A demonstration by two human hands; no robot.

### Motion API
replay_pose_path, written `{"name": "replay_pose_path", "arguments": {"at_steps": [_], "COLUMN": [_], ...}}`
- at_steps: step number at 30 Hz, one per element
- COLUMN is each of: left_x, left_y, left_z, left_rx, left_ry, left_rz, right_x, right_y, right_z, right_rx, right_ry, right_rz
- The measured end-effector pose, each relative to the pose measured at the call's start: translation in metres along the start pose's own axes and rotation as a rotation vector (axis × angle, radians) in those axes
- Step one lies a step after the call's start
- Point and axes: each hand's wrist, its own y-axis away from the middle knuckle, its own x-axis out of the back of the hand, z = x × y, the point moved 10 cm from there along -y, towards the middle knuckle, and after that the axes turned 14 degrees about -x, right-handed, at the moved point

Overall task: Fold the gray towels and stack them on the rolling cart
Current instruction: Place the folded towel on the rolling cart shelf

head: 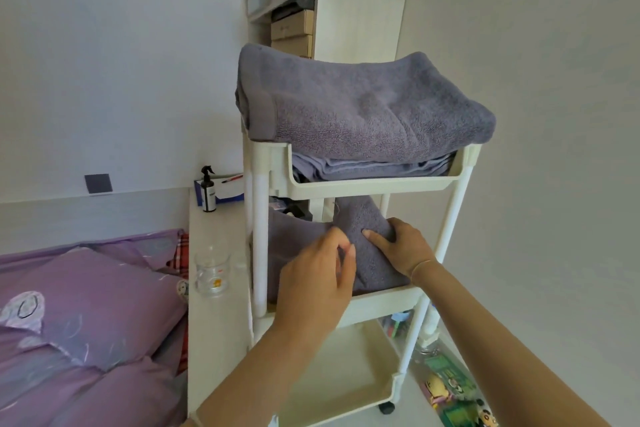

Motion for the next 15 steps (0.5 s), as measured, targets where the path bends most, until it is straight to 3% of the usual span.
{"name": "replay_pose_path", "arguments": {"at_steps": [2, 5, 6, 9, 15], "left_x": [-0.014, -0.044, -0.048, -0.047, -0.047], "left_y": [-0.006, 0.008, 0.013, 0.014, 0.016], "left_z": [-0.010, -0.053, -0.061, -0.067, -0.064], "left_rx": [-0.006, 0.222, 0.239, 0.239, 0.204], "left_ry": [-0.179, -0.346, -0.377, -0.386, -0.403], "left_rz": [-0.039, -0.334, -0.366, -0.326, -0.367], "right_x": [0.001, 0.011, 0.012, 0.007, -0.015], "right_y": [0.002, 0.002, 0.001, -0.004, -0.012], "right_z": [0.001, 0.001, 0.002, 0.002, 0.009], "right_rx": [-0.016, -0.037, -0.041, -0.055, -0.105], "right_ry": [0.009, -0.019, -0.029, 0.033, 0.454], "right_rz": [0.019, 0.069, 0.078, 0.087, 0.008]}}
